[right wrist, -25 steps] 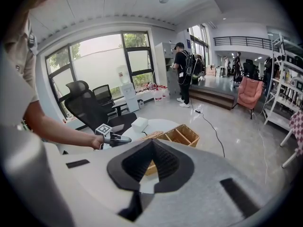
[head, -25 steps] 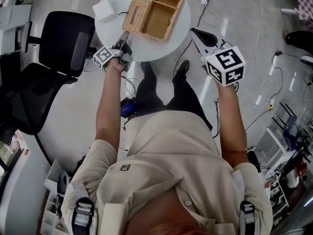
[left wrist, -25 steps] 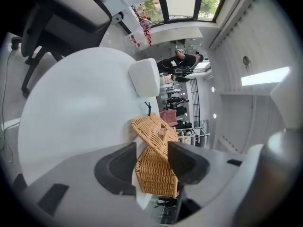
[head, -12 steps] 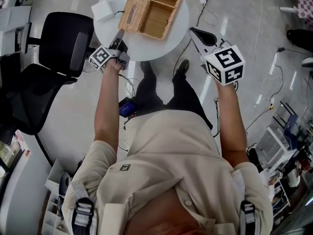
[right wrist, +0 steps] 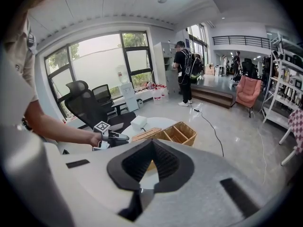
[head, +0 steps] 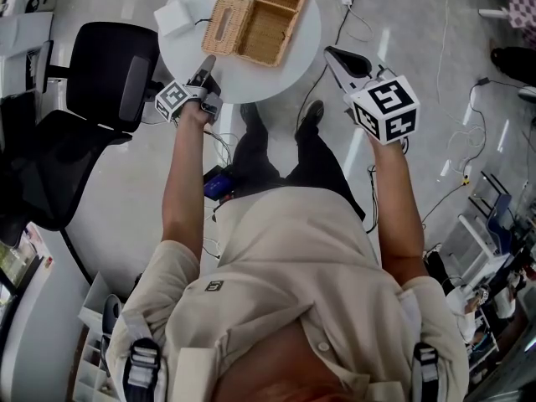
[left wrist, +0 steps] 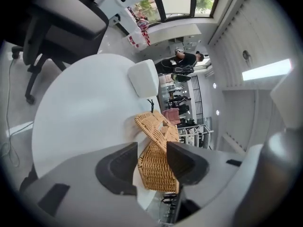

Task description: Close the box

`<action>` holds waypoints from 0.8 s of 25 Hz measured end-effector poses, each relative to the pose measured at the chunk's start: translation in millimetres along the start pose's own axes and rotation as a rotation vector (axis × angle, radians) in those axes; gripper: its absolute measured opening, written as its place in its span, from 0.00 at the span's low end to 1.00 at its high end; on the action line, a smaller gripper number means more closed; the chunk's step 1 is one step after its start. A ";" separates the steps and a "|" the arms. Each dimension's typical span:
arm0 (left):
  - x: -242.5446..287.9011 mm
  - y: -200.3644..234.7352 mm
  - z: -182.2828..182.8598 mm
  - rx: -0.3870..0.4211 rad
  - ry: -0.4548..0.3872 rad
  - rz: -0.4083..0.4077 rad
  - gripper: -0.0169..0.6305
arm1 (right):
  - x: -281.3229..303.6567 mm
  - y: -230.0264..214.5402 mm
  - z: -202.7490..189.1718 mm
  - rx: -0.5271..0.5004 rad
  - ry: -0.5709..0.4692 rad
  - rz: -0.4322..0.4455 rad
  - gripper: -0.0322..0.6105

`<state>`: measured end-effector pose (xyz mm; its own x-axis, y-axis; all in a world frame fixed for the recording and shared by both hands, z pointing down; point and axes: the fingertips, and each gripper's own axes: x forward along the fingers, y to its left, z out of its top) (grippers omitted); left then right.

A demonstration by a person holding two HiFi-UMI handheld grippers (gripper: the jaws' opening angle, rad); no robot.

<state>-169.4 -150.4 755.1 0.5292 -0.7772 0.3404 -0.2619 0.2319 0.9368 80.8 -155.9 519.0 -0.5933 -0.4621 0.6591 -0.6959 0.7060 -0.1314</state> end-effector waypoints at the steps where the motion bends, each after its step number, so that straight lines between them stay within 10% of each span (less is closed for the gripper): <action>1: 2.2 1.6 0.3 -0.012 -0.010 -0.009 0.29 | 0.4 0.5 -2.9 0.001 0.004 0.000 0.04; 10: 19.3 1.9 22.3 -0.026 -0.083 -0.061 0.29 | 4.6 6.3 -15.7 0.002 0.025 0.010 0.04; 20: -12.0 -54.2 37.3 0.212 -0.145 -0.090 0.11 | -7.9 3.8 -12.5 -0.001 0.008 0.000 0.04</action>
<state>-191.7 -175.5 697.2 0.4409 -0.8684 0.2269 -0.3900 0.0423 0.9199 87.9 -142.9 522.6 -0.5896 -0.4579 0.6654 -0.6959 0.7061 -0.1307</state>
